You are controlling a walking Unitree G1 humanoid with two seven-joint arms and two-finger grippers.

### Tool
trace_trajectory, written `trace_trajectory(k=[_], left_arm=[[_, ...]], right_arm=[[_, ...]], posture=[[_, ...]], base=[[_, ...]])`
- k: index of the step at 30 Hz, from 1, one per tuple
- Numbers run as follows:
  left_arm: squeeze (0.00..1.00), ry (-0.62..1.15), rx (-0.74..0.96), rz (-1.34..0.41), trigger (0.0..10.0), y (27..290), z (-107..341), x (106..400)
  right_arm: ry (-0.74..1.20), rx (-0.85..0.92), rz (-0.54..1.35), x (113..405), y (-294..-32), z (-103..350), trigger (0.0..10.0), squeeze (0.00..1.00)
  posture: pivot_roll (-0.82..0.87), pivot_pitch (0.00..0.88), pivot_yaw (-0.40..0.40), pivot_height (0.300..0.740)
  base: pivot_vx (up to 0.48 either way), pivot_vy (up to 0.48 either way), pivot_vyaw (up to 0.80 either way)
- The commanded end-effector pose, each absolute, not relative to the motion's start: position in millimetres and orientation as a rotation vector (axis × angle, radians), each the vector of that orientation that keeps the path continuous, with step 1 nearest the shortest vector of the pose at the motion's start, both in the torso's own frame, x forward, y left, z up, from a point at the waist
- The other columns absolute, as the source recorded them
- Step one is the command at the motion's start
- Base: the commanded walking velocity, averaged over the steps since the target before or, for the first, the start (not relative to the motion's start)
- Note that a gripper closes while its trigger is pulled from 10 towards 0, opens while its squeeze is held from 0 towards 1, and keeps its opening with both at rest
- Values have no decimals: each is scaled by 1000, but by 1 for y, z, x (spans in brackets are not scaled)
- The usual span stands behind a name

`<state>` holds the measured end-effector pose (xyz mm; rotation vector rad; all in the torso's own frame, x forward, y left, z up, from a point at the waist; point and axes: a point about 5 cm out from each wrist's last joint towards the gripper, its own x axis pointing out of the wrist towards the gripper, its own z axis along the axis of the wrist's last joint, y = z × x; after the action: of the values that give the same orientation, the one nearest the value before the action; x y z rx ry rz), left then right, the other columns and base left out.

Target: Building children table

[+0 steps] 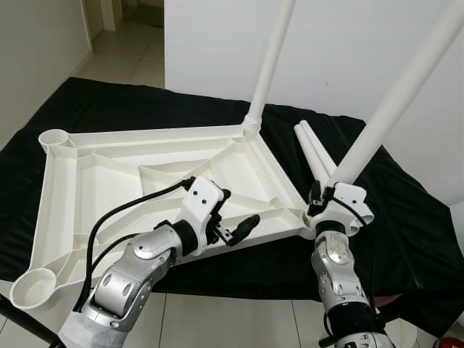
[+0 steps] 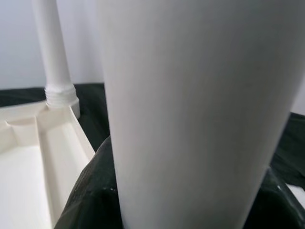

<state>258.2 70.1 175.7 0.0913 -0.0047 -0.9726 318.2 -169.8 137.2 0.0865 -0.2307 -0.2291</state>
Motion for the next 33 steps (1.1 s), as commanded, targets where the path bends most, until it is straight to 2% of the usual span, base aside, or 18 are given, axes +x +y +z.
trace_trajectory(k=[1,6,15,16,24,25,26,27,29,32,33], left_arm=[[0,-15,101,-1012,10000,66,178,258],[0,-21,103,-1011,10000,66,178,259],[0,-92,26,-1033,10000,55,199,263],[1000,-110,-45,-1079,10000,49,209,264],[1000,-162,-56,-1074,10000,41,225,271],[710,-169,-60,-1060,10000,39,229,274],[0,-178,-62,-1059,10000,37,232,276],[0,-178,-62,-1059,10000,37,232,276],[0,-193,-98,-1061,10000,31,243,281],[0,-193,-98,-1061,10000,31,243,281],[0,-185,-103,-1038,10000,28,245,287]], right_arm=[[-260,92,-218,320,-171,147,10000,0],[-292,70,-187,321,-166,159,10000,0],[-172,-37,-89,323,-165,147,10000,0],[-124,-93,-17,328,-163,144,10000,0],[-102,-142,127,332,-158,148,10000,0],[-101,-155,171,331,-156,149,10000,0],[-102,-171,210,331,-153,150,10000,0],[-102,-171,210,331,-153,150,10000,0],[-106,-236,397,325,-143,152,10000,0],[-106,-236,397,325,-143,152,10000,0],[-91,-250,486,322,-138,150,10000,0]], posture=[[37,0,-136,740],[36,0,-136,740],[36,0,-140,740],[36,0,-139,740],[31,0,-137,740],[31,0,-137,740],[31,0,-137,740],[31,0,-137,740],[30,0,-135,740],[30,0,-135,740],[27,0,-133,740]], base=[[0,0,0],[0,0,0],[0,0,0],[0,0,0],[0,0,0],[0,0,0],[0,0,0],[0,0,0],[0,0,0],[0,0,0],[0,0,0]])
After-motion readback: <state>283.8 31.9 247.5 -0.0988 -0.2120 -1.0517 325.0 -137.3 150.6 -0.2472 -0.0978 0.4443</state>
